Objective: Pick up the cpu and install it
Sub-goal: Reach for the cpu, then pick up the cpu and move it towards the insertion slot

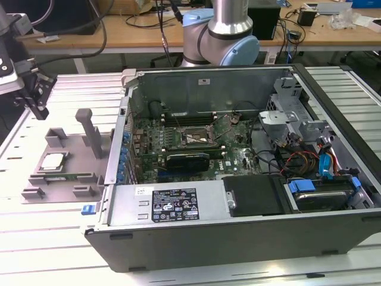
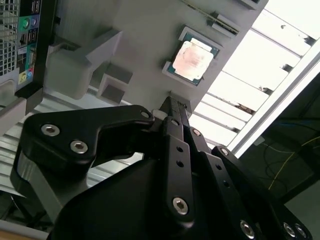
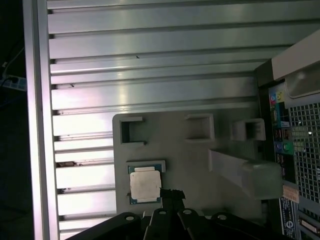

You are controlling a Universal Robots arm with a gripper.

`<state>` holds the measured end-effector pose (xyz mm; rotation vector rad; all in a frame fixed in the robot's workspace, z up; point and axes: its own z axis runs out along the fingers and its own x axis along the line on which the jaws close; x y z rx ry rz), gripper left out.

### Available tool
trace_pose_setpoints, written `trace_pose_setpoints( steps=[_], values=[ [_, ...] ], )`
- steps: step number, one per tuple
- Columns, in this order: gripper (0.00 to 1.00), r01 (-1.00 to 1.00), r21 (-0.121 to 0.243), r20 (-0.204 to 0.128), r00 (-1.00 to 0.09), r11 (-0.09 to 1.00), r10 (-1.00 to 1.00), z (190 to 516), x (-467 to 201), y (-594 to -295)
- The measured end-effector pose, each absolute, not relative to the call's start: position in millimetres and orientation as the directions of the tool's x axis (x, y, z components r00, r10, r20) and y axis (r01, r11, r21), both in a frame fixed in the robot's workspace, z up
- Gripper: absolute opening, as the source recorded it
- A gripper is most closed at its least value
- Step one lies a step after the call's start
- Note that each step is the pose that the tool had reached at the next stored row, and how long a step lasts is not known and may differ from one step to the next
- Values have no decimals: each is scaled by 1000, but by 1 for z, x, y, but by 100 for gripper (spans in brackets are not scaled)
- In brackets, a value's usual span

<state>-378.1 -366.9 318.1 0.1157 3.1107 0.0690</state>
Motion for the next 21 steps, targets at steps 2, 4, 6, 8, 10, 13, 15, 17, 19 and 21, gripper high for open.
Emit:
trace_pose_setpoints(
  steps=[2, 4, 6, 8, 10, 13, 15, 17, 19, 21],
  values=[
    [11, 74, 45, -26, -997, 996, 75, 318, -378, -367],
    [11, 74, 45, -26, -997, 996, 75, 318, -378, -367],
    [11, 74, 45, -26, -997, 996, 75, 318, -378, -367],
    [11, 74, 45, -26, -997, 996, 75, 318, -378, -367],
    [11, 74, 45, -26, -997, 996, 75, 318, -378, -367],
    [11, 74, 45, -26, -997, 996, 75, 318, -378, -367],
    [11, 74, 45, -26, -997, 996, 75, 318, -378, -367],
    [11, 74, 46, -27, -997, 996, 75, 316, -378, -367],
    [11, 74, 45, -26, -997, 996, 75, 311, -380, -367],
    [11, 74, 45, -26, -997, 996, 75, 307, -381, -367]
  ],
)
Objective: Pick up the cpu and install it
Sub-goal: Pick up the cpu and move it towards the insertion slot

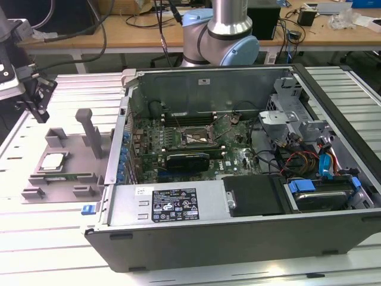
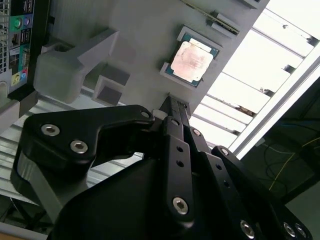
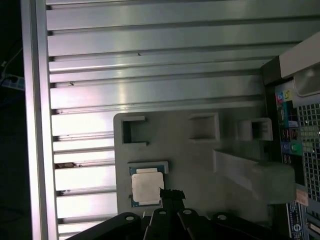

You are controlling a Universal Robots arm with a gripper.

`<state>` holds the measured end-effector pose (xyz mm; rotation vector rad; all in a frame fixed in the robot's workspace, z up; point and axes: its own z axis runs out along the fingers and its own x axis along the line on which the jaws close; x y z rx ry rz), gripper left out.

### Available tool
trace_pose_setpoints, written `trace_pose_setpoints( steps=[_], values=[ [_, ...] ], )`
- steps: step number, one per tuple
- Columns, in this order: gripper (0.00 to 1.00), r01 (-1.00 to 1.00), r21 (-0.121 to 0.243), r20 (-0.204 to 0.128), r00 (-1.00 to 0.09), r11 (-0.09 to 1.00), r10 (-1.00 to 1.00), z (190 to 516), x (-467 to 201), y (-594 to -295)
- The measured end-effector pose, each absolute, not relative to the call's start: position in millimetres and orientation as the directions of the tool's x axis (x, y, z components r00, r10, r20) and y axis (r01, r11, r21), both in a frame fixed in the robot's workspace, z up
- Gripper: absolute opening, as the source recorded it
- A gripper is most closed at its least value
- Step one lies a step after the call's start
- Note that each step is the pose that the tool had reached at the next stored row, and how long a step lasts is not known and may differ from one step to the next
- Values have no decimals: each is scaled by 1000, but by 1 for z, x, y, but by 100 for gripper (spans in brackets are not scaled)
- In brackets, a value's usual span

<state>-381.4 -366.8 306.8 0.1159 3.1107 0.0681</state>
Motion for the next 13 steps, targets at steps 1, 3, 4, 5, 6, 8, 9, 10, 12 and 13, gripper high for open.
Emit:
trace_pose_setpoints(
  steps=[1, 3, 4, 5, 6, 8, 9, 10, 12, 13],
  values=[
    [11, 74, 45, -26, -997, 996, 75, 305, -382, -367],
    [11, 74, 44, -26, -997, 996, 75, 298, -385, -367],
    [11, 74, 44, -26, -997, 996, 75, 296, -386, -367],
    [11, 74, 44, -26, -997, 996, 75, 293, -388, -367],
    [11, 74, 44, -26, -997, 996, 75, 291, -389, -367],
    [11, 74, 43, -26, -997, 996, 75, 286, -392, -367],
    [11, 74, 43, -26, -997, 996, 75, 284, -393, -367],
    [11, 74, 42, -26, -997, 996, 75, 281, -395, -367],
    [11, 74, 41, -27, -997, 996, 75, 274, -398, -367],
    [11, 74, 41, -26, -997, 996, 75, 270, -400, -367]
  ],
)
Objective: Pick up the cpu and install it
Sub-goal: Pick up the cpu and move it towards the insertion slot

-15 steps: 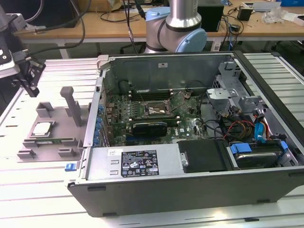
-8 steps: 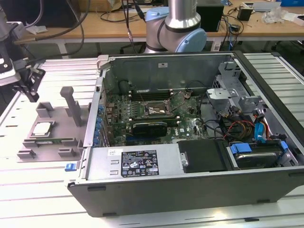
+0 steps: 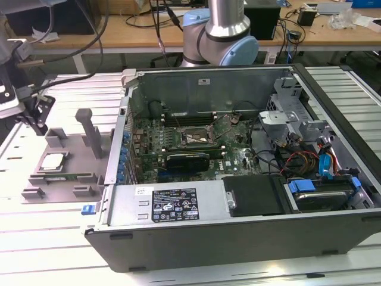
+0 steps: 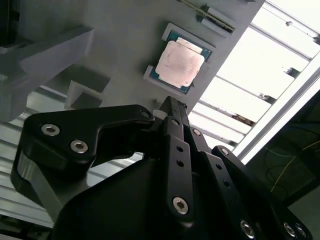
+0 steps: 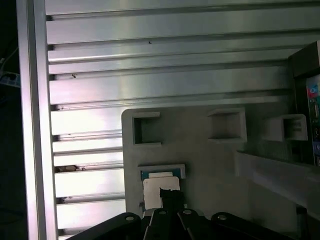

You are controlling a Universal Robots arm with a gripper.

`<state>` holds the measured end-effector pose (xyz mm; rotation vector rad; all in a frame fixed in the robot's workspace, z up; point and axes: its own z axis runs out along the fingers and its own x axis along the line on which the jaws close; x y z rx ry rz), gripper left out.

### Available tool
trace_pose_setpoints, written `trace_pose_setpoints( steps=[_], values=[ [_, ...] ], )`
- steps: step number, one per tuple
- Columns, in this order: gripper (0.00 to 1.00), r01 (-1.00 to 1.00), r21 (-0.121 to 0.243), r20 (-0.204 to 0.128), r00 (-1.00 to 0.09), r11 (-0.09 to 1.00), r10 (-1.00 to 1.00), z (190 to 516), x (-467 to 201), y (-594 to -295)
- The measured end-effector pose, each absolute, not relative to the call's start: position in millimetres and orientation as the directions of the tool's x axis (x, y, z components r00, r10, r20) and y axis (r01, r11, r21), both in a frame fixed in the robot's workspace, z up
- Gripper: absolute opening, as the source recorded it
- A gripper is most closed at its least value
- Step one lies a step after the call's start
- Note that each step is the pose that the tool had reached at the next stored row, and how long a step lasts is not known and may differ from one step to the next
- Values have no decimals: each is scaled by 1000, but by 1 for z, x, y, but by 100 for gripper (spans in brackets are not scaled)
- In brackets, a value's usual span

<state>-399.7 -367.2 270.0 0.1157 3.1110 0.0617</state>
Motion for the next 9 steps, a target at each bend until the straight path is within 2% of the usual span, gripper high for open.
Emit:
trace_pose_setpoints(
  steps=[9],
  values=[
    [11, 74, 40, -21, -997, 996, 75, 246, -402, -378]
  ],
)
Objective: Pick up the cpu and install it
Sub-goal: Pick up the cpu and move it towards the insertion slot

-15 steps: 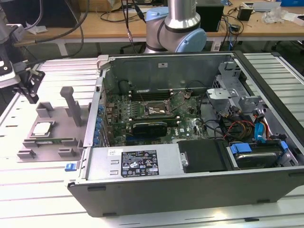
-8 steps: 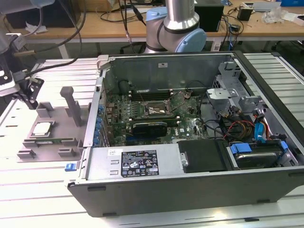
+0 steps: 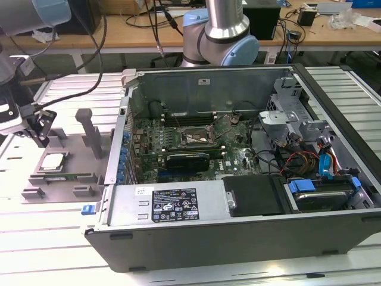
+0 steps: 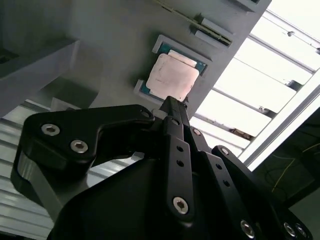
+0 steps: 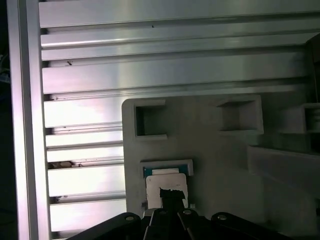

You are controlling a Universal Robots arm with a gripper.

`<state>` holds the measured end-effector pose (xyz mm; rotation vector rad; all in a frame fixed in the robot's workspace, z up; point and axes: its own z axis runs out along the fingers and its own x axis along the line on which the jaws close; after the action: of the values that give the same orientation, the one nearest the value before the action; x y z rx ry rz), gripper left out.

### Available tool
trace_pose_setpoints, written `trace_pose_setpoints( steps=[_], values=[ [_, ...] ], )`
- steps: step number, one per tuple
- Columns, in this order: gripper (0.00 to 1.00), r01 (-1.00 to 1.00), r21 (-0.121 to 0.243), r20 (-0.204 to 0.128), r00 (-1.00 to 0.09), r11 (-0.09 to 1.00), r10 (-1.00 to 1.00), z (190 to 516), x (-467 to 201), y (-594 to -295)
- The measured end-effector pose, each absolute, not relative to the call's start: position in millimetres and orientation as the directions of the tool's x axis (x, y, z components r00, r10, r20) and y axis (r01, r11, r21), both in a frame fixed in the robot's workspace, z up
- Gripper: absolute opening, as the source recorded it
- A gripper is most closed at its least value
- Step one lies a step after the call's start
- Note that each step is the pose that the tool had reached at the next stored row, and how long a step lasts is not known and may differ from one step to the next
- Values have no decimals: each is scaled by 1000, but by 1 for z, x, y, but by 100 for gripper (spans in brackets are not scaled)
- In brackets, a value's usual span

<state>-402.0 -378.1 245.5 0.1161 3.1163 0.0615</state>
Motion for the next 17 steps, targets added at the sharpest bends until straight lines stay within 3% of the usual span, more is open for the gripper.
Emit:
trace_pose_setpoints(
  steps=[17],
  values=[
    [11, 75, 39, -4, -997, 996, 75, 217, -398, -386]
  ],
)
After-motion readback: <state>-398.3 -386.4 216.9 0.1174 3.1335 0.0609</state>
